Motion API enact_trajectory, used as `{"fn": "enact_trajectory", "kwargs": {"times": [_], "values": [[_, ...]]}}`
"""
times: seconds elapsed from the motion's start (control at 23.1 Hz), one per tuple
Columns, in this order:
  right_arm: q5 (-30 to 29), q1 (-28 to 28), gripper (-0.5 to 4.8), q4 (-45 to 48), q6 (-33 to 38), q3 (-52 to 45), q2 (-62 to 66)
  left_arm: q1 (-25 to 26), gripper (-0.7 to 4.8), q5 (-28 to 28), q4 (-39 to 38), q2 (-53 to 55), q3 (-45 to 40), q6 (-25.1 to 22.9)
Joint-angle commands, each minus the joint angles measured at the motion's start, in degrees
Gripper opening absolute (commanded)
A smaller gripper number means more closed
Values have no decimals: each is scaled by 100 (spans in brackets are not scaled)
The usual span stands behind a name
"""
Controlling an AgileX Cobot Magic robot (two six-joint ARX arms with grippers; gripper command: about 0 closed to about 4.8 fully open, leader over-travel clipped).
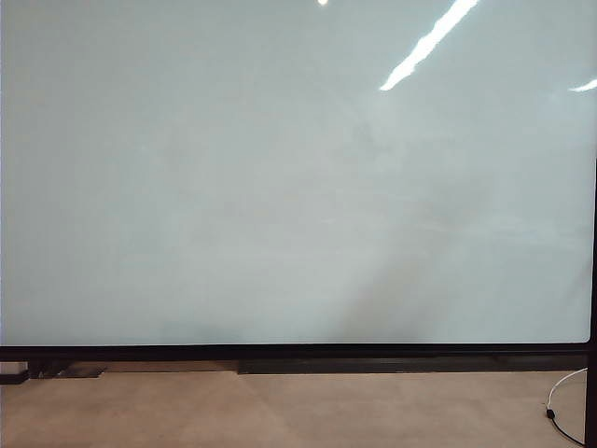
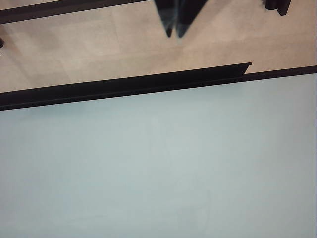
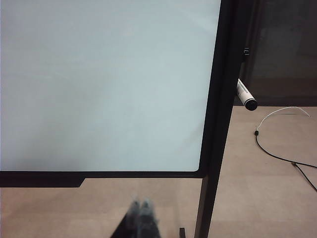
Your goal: Pick up the pen on the shelf to the right of the whiteboard and draw a triangle.
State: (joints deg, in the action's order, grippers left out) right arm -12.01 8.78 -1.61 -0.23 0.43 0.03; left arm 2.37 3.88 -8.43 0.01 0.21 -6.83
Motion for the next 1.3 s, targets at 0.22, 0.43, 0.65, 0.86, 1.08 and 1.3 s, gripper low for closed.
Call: {"fn": "enact_trajectory", "kwargs": {"times": [0.22, 0.43, 0.65, 0.86, 1.08, 1.3], "values": [[-13, 4, -6, 52, 26, -42, 2, -4, -5, 20, 33, 0, 20, -4], [-11, 7, -6, 52, 24, -42, 2, -4, -5, 20, 33, 0, 20, -4], [-59, -2, -4, 494, 66, -42, 2, -4, -5, 20, 31, 0, 20, -4], [505, -2, 69, 1722, 212, -42, 125, -2, -5, 20, 33, 0, 20, -4], [533, 79, 210, 2889, 573, 4, 1733, -2, -5, 20, 33, 0, 20, -4], [-37, 96, 281, 3862, -337, 1163, 4358, -2, -5, 20, 33, 0, 20, -4]]}}
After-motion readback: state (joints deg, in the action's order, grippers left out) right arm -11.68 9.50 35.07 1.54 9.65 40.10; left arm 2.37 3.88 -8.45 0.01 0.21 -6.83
